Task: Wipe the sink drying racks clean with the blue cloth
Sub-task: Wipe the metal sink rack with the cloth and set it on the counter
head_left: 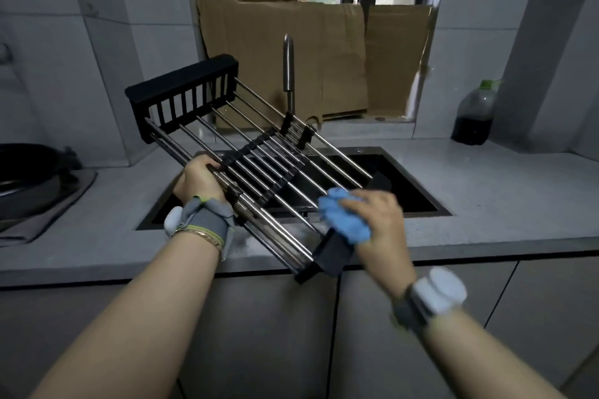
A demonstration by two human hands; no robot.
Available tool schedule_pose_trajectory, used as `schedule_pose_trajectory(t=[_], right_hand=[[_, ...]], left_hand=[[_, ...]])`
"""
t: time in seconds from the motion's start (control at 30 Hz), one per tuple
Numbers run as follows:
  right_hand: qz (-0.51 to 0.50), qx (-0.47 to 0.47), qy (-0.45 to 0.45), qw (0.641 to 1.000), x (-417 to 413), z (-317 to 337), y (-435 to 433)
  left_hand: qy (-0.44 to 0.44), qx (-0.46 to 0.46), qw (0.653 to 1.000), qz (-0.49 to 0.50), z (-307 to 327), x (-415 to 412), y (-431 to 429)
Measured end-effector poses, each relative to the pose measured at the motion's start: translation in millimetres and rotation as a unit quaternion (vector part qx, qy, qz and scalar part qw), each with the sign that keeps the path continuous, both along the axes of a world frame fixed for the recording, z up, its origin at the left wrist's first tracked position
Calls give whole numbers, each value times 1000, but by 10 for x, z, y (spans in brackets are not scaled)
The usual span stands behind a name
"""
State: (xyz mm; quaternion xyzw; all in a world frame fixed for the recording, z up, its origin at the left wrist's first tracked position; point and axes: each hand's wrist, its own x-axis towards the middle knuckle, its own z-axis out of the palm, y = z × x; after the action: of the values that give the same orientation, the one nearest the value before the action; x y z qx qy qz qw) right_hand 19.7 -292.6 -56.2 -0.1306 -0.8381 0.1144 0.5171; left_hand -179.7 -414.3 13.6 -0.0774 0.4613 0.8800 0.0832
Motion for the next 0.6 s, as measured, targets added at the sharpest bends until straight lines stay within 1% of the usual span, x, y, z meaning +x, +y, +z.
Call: schedule_pose_trajectory(t=[0.1,0.13,0.17,0.2,0.23,0.3,0.37,0.47,0.57,0.6], right_hand=[[-63,-130,-26,989,22,282,414],[-70,-140,-37,987,11,330,420],[-72,-128,-38,988,7,354,376],[-66,-94,-33,993,-3,342,285],[-42,-66,-30,996,0,312,153],[27,-56,-52,997,11,175,-145],[76,-44,-71,994,3,-23,-398],[118,10,-87,989,41,-213,-595],[180,33,-166,969,87,-122,-452],[180,33,-193,964,95,-43,-359]], left_hand=[[15,14,1000,-6,11,52,1],[17,15,1000,-2,16,76,2],[19,20,1000,-2,33,99,22],[19,25,999,-2,55,112,31],[16,28,999,-1,76,113,43],[19,22,1000,7,110,125,55],[41,2,999,13,105,130,59],[80,-11,997,-3,121,197,17],[101,-15,995,-22,63,154,14],[108,-22,993,-35,55,185,24]])
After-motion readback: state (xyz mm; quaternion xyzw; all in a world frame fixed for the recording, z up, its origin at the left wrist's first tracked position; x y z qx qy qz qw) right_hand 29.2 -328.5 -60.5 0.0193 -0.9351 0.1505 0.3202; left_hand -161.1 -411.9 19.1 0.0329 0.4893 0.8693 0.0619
